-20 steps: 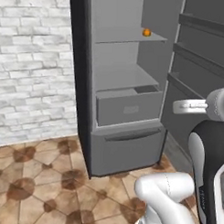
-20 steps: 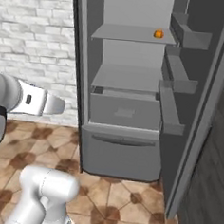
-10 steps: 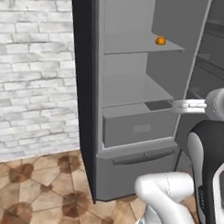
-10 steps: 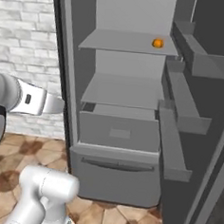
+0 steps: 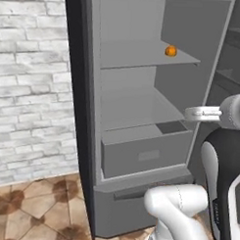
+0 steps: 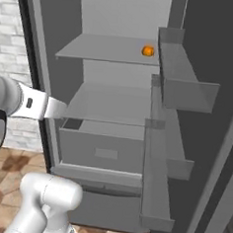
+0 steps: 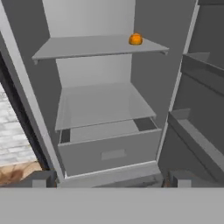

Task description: Open the fridge, remove the orange, carrot, and steak, and place them on any counter.

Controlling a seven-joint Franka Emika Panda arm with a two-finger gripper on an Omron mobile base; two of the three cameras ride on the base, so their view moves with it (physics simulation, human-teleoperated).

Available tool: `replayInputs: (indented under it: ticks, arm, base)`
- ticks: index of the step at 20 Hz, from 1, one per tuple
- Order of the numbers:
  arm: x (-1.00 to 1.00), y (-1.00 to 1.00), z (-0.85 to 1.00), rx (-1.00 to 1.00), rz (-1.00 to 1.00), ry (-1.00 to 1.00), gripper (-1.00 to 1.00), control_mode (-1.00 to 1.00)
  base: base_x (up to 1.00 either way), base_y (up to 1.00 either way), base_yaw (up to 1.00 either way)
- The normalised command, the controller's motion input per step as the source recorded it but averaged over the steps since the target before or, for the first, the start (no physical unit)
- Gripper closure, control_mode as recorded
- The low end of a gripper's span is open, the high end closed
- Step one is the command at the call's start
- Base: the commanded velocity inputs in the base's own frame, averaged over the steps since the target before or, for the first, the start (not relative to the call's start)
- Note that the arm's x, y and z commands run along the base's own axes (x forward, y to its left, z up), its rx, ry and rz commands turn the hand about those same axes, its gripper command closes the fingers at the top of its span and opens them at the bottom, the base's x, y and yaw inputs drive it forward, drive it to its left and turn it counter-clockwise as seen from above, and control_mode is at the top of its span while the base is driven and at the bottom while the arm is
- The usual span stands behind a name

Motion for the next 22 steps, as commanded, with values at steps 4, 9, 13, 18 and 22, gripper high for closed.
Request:
replayInputs:
  ticks: [4, 9, 13, 18, 22]
  arm:
    - [0.0, 0.0, 0.0, 0.0, 0.0, 0.0, -1.0, 1.0]
    - [0.0, 0.0, 0.0, 0.0, 0.0, 0.0, -1.0, 1.0]
    - [0.0, 0.0, 0.0, 0.0, 0.0, 0.0, -1.0, 1.0]
    - [0.0, 0.0, 0.0, 0.0, 0.0, 0.0, -1.0, 1.0]
    - [0.0, 0.0, 0.0, 0.0, 0.0, 0.0, -1.0, 1.0]
  base:
    - [0.66, -0.39, 0.0]
    - [0.73, -0.14, 0.0]
    - [0.75, -0.02, 0.0]
    - [0.78, -0.04, 0.0]
    - [0.52, -0.05, 0.0]
